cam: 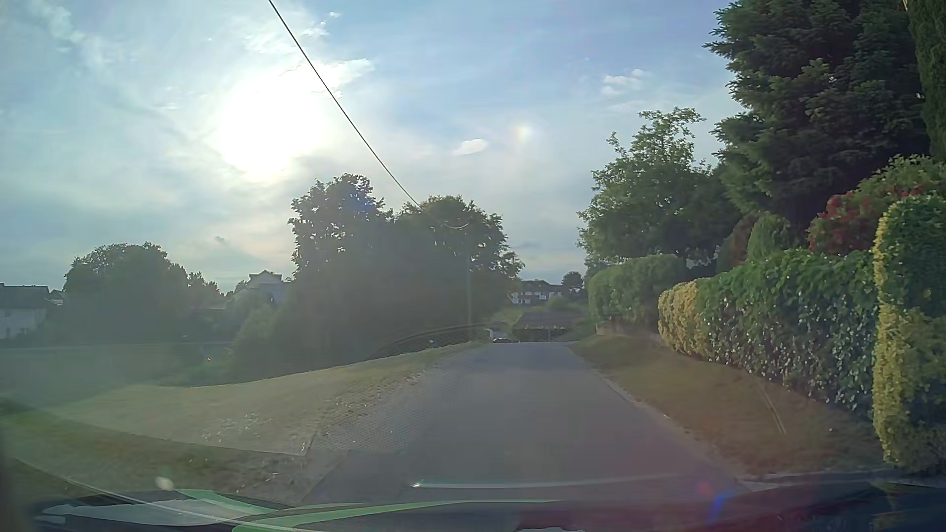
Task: Follow the waypoints while adhering to traffic rules and regulations
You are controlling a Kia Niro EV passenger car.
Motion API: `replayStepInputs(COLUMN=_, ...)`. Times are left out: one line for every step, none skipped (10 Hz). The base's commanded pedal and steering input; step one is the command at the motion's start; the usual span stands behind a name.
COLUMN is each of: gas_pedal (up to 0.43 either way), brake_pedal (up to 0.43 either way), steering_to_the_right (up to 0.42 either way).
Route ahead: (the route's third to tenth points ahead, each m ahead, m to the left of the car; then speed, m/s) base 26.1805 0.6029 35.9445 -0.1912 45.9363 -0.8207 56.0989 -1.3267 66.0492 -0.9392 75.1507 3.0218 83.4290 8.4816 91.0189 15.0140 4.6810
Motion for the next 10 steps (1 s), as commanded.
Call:
replayStepInputs(gas_pedal=0.047, brake_pedal=0.000, steering_to_the_right=0.028)
replayStepInputs(gas_pedal=0.047, brake_pedal=0.000, steering_to_the_right=0.027)
replayStepInputs(gas_pedal=0.047, brake_pedal=0.000, steering_to_the_right=0.026)
replayStepInputs(gas_pedal=0.047, brake_pedal=0.000, steering_to_the_right=0.026)
replayStepInputs(gas_pedal=0.047, brake_pedal=0.000, steering_to_the_right=0.026)
replayStepInputs(gas_pedal=0.047, brake_pedal=0.000, steering_to_the_right=0.025)
replayStepInputs(gas_pedal=0.047, brake_pedal=0.000, steering_to_the_right=0.023)
replayStepInputs(gas_pedal=0.047, brake_pedal=0.000, steering_to_the_right=0.021)
replayStepInputs(gas_pedal=0.047, brake_pedal=0.000, steering_to_the_right=0.020)
replayStepInputs(gas_pedal=0.047, brake_pedal=0.000, steering_to_the_right=0.019)
